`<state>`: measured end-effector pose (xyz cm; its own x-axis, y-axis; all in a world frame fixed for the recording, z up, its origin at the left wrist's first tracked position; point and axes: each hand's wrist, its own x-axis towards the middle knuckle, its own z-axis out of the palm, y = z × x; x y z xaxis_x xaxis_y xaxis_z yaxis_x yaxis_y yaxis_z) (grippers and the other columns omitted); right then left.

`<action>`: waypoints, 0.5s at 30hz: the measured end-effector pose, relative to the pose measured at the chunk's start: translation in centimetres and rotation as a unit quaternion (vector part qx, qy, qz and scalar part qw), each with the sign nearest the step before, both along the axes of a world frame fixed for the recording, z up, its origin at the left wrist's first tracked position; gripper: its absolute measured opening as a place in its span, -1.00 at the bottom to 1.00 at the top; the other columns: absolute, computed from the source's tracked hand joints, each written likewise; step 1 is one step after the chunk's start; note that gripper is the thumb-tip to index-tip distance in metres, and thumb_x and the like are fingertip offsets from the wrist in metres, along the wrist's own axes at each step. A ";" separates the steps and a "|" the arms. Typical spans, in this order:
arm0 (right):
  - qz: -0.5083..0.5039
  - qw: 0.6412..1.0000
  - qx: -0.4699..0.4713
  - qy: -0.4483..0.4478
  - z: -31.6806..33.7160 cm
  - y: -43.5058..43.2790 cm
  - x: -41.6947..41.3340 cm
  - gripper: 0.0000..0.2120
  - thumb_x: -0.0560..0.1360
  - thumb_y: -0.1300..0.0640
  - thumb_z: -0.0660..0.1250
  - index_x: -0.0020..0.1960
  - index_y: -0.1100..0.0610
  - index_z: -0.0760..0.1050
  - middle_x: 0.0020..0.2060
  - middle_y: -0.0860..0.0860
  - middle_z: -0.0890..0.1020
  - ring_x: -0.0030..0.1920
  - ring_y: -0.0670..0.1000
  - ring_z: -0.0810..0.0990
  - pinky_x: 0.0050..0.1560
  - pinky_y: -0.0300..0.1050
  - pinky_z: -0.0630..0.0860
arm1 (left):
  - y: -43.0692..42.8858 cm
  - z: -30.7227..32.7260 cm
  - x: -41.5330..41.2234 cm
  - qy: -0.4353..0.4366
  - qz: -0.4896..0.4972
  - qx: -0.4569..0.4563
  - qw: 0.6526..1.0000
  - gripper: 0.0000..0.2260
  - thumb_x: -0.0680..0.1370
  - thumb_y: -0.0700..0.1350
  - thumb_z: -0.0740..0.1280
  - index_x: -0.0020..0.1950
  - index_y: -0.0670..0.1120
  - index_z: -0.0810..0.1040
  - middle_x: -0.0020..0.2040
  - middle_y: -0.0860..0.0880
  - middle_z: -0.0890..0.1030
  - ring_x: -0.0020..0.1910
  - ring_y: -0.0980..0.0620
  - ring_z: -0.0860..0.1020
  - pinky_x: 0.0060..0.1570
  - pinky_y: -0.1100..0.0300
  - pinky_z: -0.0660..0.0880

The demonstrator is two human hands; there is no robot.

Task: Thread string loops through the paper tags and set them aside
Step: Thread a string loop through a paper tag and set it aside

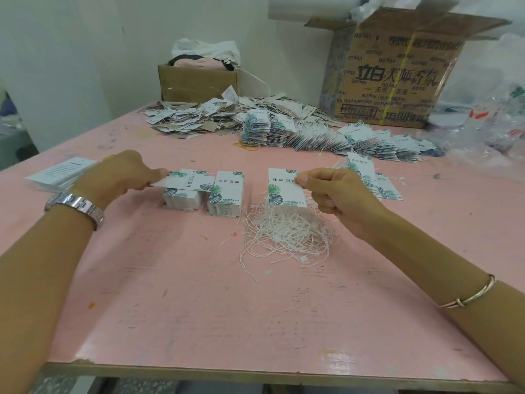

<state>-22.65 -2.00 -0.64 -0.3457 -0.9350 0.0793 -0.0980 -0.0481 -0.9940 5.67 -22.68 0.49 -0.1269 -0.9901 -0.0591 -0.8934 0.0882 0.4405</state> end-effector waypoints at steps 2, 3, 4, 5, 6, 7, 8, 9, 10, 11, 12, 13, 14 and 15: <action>0.004 1.000 0.001 0.001 0.0 0.0 0.0 -0.93 0.49 0.18 0.43 -0.13 0.19 0.65 -0.56 -0.09 0.35 -0.54 -0.10 0.15 -0.54 -0.29 0.14 | 0.0 0.1 0.1 0.021 -0.006 0.000 1.000 -0.54 0.56 0.11 0.36 -0.32 -0.25 0.50 -0.38 -0.14 0.45 -0.43 -0.06 0.32 -0.39 0.17 0.22; 0.005 1.000 0.001 0.001 0.0 0.1 0.0 -0.93 0.49 0.19 0.43 -0.12 0.19 0.65 -0.56 -0.10 0.35 -0.54 -0.10 0.16 -0.55 -0.30 0.15 | 0.0 0.2 0.2 0.035 -0.011 0.001 0.999 -0.56 0.57 0.10 0.36 -0.23 -0.29 0.55 -0.35 -0.14 0.45 -0.42 -0.07 0.31 -0.39 0.16 0.21; 0.005 1.000 0.002 0.000 0.0 0.1 0.0 -0.92 0.49 0.19 0.43 -0.11 0.20 0.65 -0.56 -0.10 0.34 -0.54 -0.10 0.16 -0.55 -0.30 0.15 | 0.0 0.3 0.3 0.048 -0.016 0.005 0.999 -0.56 0.57 0.10 0.35 -0.12 -0.31 0.59 -0.32 -0.15 0.45 -0.39 -0.08 0.32 -0.37 0.15 0.22; 0.005 1.000 0.004 0.000 0.0 0.1 0.1 -0.92 0.49 0.19 0.43 -0.11 0.20 0.65 -0.55 -0.09 0.34 -0.54 -0.10 0.16 -0.55 -0.30 0.15 | -0.1 0.3 0.3 0.061 -0.017 0.014 0.998 -0.56 0.57 0.11 0.34 -0.02 -0.31 0.60 -0.28 -0.15 0.46 -0.34 -0.09 0.34 -0.32 0.15 0.25; 0.004 1.000 0.005 0.000 0.1 0.1 0.1 -0.92 0.49 0.19 0.43 -0.10 0.20 0.65 -0.55 -0.09 0.33 -0.54 -0.11 0.16 -0.55 -0.30 0.15 | -0.1 0.4 0.3 0.081 -0.013 0.027 0.996 -0.55 0.58 0.12 0.33 0.04 -0.31 0.59 -0.25 -0.15 0.47 -0.29 -0.10 0.36 -0.27 0.15 0.29; 0.004 1.000 0.006 0.001 0.1 0.1 0.1 -0.92 0.50 0.19 0.42 -0.10 0.21 0.65 -0.55 -0.09 0.33 -0.54 -0.11 0.16 -0.55 -0.30 0.15 | -0.1 0.5 0.2 0.115 -0.008 0.042 0.992 -0.56 0.59 0.11 0.32 0.07 -0.30 0.58 -0.25 -0.14 0.48 -0.25 -0.09 0.36 -0.24 0.15 0.31; 0.005 1.000 0.006 0.002 0.1 0.1 0.2 -0.92 0.50 0.19 0.42 -0.10 0.21 0.65 -0.56 -0.10 0.34 -0.54 -0.11 0.16 -0.54 -0.30 0.15 | -0.1 0.7 0.2 0.167 -0.005 0.057 0.984 -0.59 0.60 0.09 0.31 0.10 -0.28 0.57 -0.25 -0.13 0.48 -0.26 -0.07 0.36 -0.29 0.19 0.31; 0.006 1.000 0.005 0.002 0.1 0.1 0.2 -0.92 0.50 0.20 0.41 -0.10 0.21 0.64 -0.57 -0.11 0.35 -0.54 -0.11 0.16 -0.54 -0.30 0.15 | -0.1 0.8 0.1 0.227 -0.005 0.070 0.971 -0.64 0.62 0.06 0.30 0.12 -0.26 0.57 -0.26 -0.11 0.48 -0.31 -0.02 0.37 -0.39 0.24 0.29; 0.008 1.000 0.003 0.002 0.1 0.2 0.3 -0.92 0.51 0.20 0.41 -0.10 0.21 0.64 -0.58 -0.12 0.36 -0.55 -0.11 0.16 -0.54 -0.30 0.14 | -0.1 1.0 -0.1 0.289 -0.012 0.082 0.954 -0.69 0.63 0.01 0.29 0.14 -0.24 0.56 -0.26 -0.09 0.48 -0.36 0.03 0.37 -0.51 0.29 0.28; 0.008 1.000 -0.001 0.003 0.2 0.2 0.3 -0.93 0.51 0.20 0.41 -0.10 0.20 0.64 -0.58 -0.13 0.38 -0.55 -0.11 0.15 -0.54 -0.30 0.14 | 0.2 1.2 -0.3 0.347 -0.027 0.093 0.933 -0.75 0.64 -0.04 0.28 0.14 -0.21 0.55 -0.25 -0.07 0.47 -0.41 0.09 0.38 -0.57 0.34 0.26; 0.007 1.000 -0.006 0.005 0.2 0.2 0.4 -0.93 0.51 0.20 0.41 -0.11 0.20 0.64 -0.59 -0.13 0.40 -0.55 -0.10 0.15 -0.54 -0.29 0.13 | 0.5 1.4 -0.6 0.395 -0.050 0.099 0.912 -0.81 0.65 -0.08 0.27 0.12 -0.19 0.54 -0.24 -0.05 0.47 -0.46 0.15 0.39 -0.59 0.38 0.26; 0.004 1.000 -0.014 0.011 0.2 0.3 0.4 -0.93 0.51 0.20 0.41 -0.12 0.19 0.64 -0.59 -0.13 0.41 -0.55 -0.10 0.15 -0.53 -0.29 0.13 | 0.9 1.5 -1.0 0.433 -0.077 0.101 0.892 -0.86 0.65 -0.12 0.26 0.12 -0.17 0.54 -0.23 -0.04 0.46 -0.49 0.19 0.40 -0.59 0.39 0.27; -0.002 1.000 -0.022 0.018 0.2 0.3 0.5 -0.93 0.50 0.20 0.42 -0.11 0.19 0.64 -0.59 -0.13 0.42 -0.55 -0.10 0.15 -0.53 -0.29 0.12 | 1.4 1.6 -1.4 0.462 -0.101 0.101 0.875 -0.87 0.65 -0.16 0.26 0.15 -0.14 0.55 -0.22 -0.04 0.46 -0.49 0.20 0.41 -0.57 0.40 0.30; -0.010 0.999 -0.032 0.027 0.2 0.3 0.5 -0.94 0.50 0.20 0.42 -0.11 0.19 0.65 -0.59 -0.13 0.44 -0.55 -0.10 0.15 -0.53 -0.28 0.12 | 2.0 1.6 -2.0 0.485 -0.119 0.101 0.860 -0.85 0.65 -0.18 0.25 0.18 -0.11 0.56 -0.22 -0.05 0.47 -0.47 0.20 0.43 -0.54 0.40 0.33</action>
